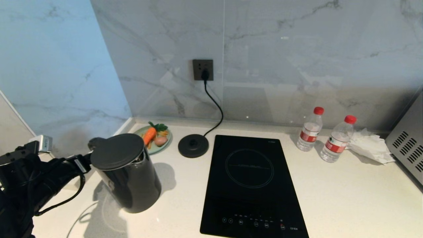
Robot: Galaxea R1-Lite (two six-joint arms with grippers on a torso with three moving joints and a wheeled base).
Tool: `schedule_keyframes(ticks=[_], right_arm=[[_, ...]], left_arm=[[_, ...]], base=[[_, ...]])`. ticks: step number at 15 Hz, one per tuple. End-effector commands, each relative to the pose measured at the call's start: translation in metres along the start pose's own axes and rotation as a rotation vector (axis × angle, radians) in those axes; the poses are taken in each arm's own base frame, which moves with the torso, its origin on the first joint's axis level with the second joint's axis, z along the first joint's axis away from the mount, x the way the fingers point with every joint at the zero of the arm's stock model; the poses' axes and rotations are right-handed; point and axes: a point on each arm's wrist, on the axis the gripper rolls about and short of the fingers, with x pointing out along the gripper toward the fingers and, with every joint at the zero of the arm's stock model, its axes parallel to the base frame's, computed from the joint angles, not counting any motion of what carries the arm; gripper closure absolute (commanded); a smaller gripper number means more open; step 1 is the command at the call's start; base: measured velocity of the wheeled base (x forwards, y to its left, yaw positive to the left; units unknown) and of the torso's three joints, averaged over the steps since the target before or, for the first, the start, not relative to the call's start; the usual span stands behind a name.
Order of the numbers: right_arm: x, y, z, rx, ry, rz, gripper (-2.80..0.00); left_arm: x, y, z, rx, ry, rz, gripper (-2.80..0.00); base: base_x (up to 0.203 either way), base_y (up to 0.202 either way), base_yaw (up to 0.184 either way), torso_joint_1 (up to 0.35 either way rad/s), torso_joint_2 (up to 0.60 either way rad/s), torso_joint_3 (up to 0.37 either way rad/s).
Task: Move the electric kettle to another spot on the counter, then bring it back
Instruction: Grab the kettle
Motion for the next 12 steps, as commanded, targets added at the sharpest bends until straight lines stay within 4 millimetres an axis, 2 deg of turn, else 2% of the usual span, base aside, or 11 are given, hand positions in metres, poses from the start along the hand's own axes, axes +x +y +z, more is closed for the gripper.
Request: schedule_keyframes(ticks=[1,3,5,9,12], right_arm=[[0.000,0.000,0.000,-0.001,0.000,0.000,0.00],[0.000,0.000,0.000,0.000,0.000,0.000,0.00],[0.000,0.000,0.000,0.000,0.000,0.000,0.00],[0.000,0.000,0.000,0.000,0.000,0.000,0.00],[0.000,0.000,0.000,-0.002,0.000,0.000,0.00]], left_arm=[[0.028,0.016,-0.007,-0.001,-0.009,0.009,-2.80],[0.042,0.033,-0.008,0.006,-0.017,-0.009,-2.80],[0.042,0.045,-0.009,0.021,-0.006,-0.024,-2.80],[0.034,0.047,-0.007,0.018,-0.002,-0.011,-2.80],[0.022,0.041,0.004,0.025,-0.025,-0.012,-2.80]], base=[[0.000,0.000,0.000,0.000,0.00,0.000],[0.000,0.000,0.000,0.000,0.00,0.000],[0.000,0.000,0.000,0.000,0.00,0.000],[0.000,0.000,0.000,0.000,0.00,0.000],[0.000,0.000,0.000,0.000,0.00,0.000]])
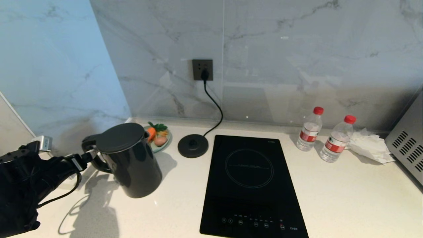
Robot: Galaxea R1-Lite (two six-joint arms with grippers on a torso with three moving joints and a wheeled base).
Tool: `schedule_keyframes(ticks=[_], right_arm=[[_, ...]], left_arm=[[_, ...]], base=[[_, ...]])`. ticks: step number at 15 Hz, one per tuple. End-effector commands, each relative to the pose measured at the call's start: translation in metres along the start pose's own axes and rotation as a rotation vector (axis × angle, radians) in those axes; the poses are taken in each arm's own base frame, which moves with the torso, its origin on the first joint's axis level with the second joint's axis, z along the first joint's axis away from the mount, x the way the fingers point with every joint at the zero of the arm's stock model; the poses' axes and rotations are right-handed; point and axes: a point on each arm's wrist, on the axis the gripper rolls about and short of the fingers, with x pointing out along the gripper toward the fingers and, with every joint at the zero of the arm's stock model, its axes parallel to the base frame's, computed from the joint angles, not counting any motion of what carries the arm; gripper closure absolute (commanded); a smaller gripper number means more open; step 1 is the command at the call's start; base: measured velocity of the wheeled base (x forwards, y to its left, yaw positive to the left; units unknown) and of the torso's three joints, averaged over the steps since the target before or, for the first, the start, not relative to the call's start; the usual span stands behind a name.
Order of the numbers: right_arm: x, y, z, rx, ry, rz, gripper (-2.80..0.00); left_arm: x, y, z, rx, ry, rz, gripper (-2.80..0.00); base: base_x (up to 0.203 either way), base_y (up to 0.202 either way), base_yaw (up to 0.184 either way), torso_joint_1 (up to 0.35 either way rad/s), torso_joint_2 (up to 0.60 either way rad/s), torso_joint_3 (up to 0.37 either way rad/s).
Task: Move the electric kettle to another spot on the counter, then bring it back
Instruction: Grab the kettle
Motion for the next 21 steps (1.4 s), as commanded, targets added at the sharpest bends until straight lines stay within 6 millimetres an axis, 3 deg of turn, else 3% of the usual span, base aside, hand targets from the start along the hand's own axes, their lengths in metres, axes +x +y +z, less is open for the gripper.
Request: schedule_keyframes(ticks=[1,6,12,15,21], right_arm=[[0.000,0.000,0.000,0.000,0.000,0.000,0.00],[0.000,0.000,0.000,0.000,0.000,0.000,0.00],[0.000,0.000,0.000,0.000,0.000,0.000,0.00],[0.000,0.000,0.000,-0.001,0.000,0.000,0.00],[0.000,0.000,0.000,-0.004,-0.001,0.000,0.00]], left_arm=[[-0.014,-0.007,0.014,0.011,-0.037,-0.011,-2.80],[-0.047,-0.024,0.030,0.026,-0.062,-0.063,-2.80],[-0.046,-0.013,0.029,0.096,-0.063,-0.026,-2.80],[-0.036,-0.007,0.020,0.121,-0.035,-0.020,-2.80],[-0.039,-0.008,0.017,0.133,-0.021,-0.020,-2.80]], base=[[0.000,0.000,0.000,0.000,0.00,0.000],[0.000,0.000,0.000,0.000,0.00,0.000],[0.000,0.000,0.000,0.000,0.00,0.000],[0.000,0.000,0.000,0.000,0.00,0.000],[0.000,0.000,0.000,0.000,0.00,0.000]])
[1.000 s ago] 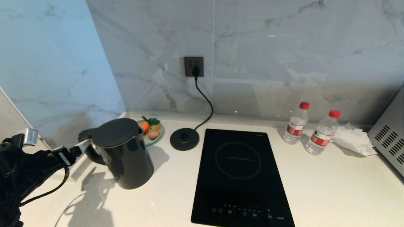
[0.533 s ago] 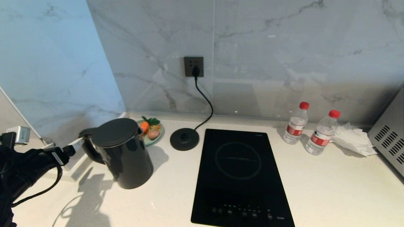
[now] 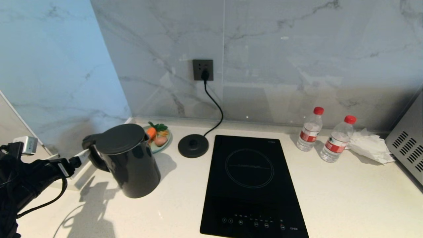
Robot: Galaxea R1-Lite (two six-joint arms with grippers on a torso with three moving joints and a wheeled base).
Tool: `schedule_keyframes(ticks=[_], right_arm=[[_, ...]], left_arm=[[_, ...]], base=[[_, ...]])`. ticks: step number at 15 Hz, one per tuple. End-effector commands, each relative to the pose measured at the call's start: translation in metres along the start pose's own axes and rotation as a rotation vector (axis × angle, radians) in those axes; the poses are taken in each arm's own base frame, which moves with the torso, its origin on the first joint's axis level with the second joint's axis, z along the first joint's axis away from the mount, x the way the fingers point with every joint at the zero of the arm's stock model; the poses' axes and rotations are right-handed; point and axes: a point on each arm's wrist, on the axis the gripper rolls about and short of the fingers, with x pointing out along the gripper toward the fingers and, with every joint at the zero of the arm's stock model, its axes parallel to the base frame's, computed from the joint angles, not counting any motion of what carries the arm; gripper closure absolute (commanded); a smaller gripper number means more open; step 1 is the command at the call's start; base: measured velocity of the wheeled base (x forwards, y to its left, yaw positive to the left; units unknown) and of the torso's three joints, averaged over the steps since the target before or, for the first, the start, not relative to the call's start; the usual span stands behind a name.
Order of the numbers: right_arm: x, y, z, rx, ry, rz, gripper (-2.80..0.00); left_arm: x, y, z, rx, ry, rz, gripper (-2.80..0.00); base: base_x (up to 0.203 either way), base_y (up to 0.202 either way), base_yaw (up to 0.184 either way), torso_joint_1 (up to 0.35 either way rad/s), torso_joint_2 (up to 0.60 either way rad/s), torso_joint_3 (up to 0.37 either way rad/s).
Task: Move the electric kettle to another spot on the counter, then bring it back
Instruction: Grab the kettle
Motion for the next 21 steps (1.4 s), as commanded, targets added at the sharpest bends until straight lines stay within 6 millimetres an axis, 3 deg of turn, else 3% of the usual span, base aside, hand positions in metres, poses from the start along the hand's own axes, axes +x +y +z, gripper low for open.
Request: schedule_keyframes(ticks=[1,8,17,21], right_arm=[[0.000,0.000,-0.001,-0.016,0.005,0.001,0.00],[0.000,0.000,0.000,-0.008,0.004,0.001,0.00],[0.000,0.000,0.000,-0.005,0.004,0.001,0.00],[0.000,0.000,0.000,-0.004,0.004,0.001,0.00]], left_arm=[[0.002,-0.005,-0.001,0.013,-0.002,-0.021,-2.80],[0.009,-0.011,-0.004,0.016,0.007,-0.050,-2.80],[0.037,-0.004,-0.017,0.023,0.015,-0.048,-2.80],[0.046,-0.013,-0.018,0.031,0.007,-0.036,-2.80]], base=[[0.000,0.000,0.000,0.000,0.00,0.000],[0.000,0.000,0.000,0.000,0.00,0.000],[0.000,0.000,0.000,0.000,0.00,0.000],[0.000,0.000,0.000,0.000,0.00,0.000]])
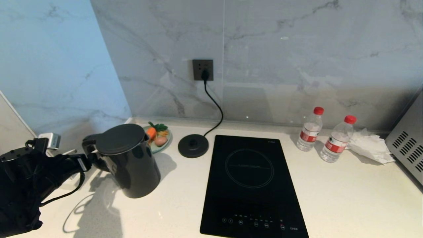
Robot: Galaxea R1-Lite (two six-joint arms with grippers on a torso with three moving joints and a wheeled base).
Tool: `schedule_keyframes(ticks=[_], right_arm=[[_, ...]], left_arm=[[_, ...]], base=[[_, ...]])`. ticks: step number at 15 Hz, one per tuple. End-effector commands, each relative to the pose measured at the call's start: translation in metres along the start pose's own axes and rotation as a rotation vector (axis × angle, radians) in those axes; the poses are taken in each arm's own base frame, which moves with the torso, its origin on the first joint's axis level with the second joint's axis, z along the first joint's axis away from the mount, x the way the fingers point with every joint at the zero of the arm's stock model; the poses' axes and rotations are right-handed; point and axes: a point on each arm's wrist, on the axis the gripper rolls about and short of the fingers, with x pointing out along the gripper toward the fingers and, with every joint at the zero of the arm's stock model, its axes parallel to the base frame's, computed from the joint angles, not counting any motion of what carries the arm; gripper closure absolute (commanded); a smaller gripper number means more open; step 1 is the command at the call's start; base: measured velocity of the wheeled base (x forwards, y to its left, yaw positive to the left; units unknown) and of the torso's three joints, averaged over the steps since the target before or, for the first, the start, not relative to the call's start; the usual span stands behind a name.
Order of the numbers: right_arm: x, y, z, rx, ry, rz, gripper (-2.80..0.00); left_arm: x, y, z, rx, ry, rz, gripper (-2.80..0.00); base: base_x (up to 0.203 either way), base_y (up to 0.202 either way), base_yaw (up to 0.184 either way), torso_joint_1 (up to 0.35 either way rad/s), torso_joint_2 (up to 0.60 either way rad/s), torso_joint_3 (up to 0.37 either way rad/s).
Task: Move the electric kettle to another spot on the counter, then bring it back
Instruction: Grab the kettle
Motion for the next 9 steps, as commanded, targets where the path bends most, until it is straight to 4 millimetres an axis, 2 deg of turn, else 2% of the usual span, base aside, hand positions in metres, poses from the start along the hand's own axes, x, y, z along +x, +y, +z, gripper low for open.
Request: schedule_keyframes(ticks=[1,9], right_arm=[[0.0001,0.0000,-0.0002,0.001,0.000,0.000,0.00],[-0.0001,0.0000,0.0002,0.001,-0.001,0.000,0.00]], left_arm=[[0.0062,-0.0027,-0.0021,0.003,-0.006,0.002,-2.80],[0.0128,-0.0039,0.0002,0.003,-0.025,-0.002,-2.80]], base=[[0.000,0.000,0.000,0.000,0.00,0.000],[0.000,0.000,0.000,0.000,0.00,0.000]])
